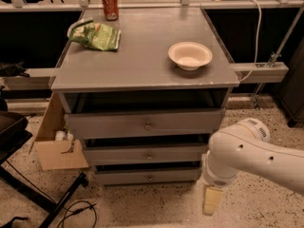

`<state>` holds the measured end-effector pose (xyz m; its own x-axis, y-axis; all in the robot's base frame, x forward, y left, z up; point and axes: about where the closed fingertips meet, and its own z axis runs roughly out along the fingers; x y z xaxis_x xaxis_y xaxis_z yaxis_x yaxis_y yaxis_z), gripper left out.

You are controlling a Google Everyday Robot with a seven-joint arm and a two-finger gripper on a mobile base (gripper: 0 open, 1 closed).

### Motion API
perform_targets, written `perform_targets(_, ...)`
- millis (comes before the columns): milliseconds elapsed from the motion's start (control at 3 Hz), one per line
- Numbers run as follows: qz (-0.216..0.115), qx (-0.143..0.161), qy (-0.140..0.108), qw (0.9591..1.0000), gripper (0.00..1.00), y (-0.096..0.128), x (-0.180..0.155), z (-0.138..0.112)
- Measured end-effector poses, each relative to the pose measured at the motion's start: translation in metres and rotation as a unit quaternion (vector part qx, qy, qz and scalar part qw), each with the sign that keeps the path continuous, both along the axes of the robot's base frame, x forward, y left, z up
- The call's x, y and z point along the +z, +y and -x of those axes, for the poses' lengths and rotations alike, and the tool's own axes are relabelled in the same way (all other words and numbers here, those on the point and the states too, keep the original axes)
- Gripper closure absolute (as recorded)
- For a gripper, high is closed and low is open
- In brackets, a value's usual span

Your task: Open middle drawer

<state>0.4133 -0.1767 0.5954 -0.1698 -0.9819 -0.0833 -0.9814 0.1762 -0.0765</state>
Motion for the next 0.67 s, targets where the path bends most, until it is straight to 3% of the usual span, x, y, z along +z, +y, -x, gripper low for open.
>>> perform_targets(333,-0.02,0.046,-0.043,0.9978,0.0,0.044,-0.044,-0.032)
perform_targets(667,-0.027,0.066,-0.092,0.9932,0.0,0.07,-0.065,-0.066)
